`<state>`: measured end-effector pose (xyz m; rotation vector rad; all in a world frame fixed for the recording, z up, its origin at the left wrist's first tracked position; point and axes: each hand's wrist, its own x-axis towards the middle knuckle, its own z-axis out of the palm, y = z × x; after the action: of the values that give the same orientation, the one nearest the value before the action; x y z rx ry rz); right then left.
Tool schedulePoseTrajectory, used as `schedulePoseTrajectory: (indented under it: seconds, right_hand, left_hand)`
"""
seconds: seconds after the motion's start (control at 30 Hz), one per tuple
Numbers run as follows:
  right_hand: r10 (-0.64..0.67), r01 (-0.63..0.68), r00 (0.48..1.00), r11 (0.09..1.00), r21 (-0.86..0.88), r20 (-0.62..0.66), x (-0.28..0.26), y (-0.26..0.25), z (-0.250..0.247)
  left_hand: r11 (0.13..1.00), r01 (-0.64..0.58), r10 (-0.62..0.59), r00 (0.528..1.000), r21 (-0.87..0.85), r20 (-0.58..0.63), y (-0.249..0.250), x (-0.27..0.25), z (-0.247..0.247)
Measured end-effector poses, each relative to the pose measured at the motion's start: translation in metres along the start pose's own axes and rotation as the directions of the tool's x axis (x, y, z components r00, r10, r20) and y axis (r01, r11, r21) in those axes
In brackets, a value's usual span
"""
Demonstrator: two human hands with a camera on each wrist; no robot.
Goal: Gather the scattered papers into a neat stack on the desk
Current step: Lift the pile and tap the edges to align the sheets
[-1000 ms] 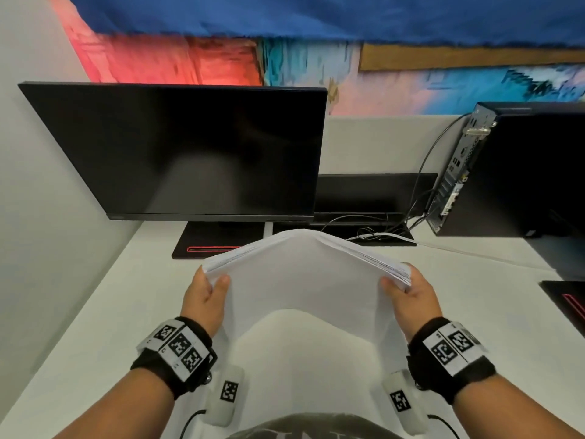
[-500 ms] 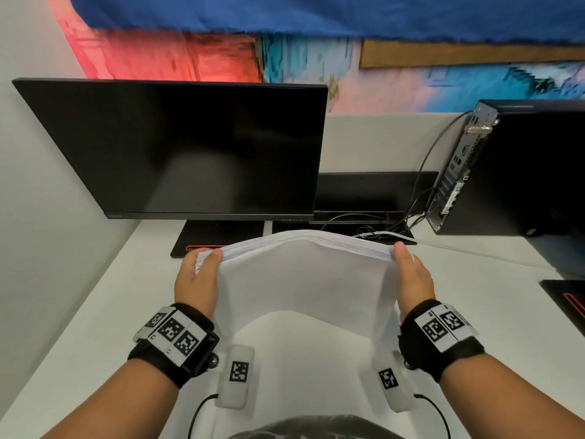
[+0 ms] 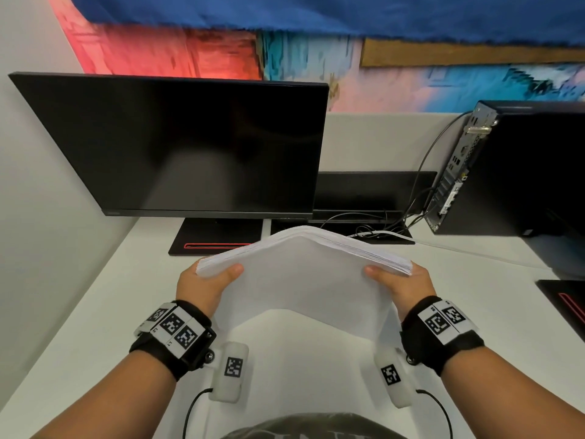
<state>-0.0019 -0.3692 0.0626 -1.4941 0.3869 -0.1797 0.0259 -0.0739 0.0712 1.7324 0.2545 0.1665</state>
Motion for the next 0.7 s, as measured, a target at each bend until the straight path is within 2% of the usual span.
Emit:
schedulePoseTrajectory:
  seconds: [0.07,0.17,0.27,0.37,0.53,0.6,0.63,0.7]
  right_hand:
    - [-0.020,0.020,1.000,1.000,0.006,0.016,0.000,-0.004,-0.005]
    - [-0.086,0.085,0.991,0.996,0.019,0.099,0.001,-0.014,-0.017]
    - [-0.090,0.093,0.977,0.996,-0.004,0.194,0.003,-0.011,-0.023]
    - [-0.046,0.055,0.981,0.998,-0.041,0.190,0.004,0.000,-0.022]
    - [-0.032,0.034,0.991,0.999,-0.012,0.129,-0.003,-0.002,-0.018]
    - [-0.038,0.036,0.994,0.999,0.016,0.100,-0.006,-0.006,-0.017]
    - [-0.047,0.045,0.996,0.999,0.025,0.077,-0.007,-0.009,-0.015]
    - [-0.083,0.083,0.996,0.996,0.018,0.042,-0.009,-0.016,-0.011]
  left_hand:
    - [1.000,0.011,-0.011,1.000,-0.022,0.003,0.001,0.003,-0.005]
    - [0.998,-0.067,0.069,0.992,-0.019,0.106,0.001,0.010,-0.018]
    - [0.997,-0.065,0.054,0.977,0.048,0.204,-0.004,0.018,-0.025]
    - [0.997,-0.047,0.031,0.969,0.062,0.244,-0.009,0.020,-0.025]
    - [0.997,-0.018,0.000,0.975,0.080,0.222,-0.008,0.023,-0.024]
    - [0.995,-0.007,-0.008,0.991,0.104,0.137,-0.003,0.021,-0.021]
    - [0.983,-0.024,0.018,0.999,0.182,0.037,0.003,0.019,-0.018]
    - [0.897,-0.121,0.195,0.971,0.426,-0.136,0.022,0.012,-0.014]
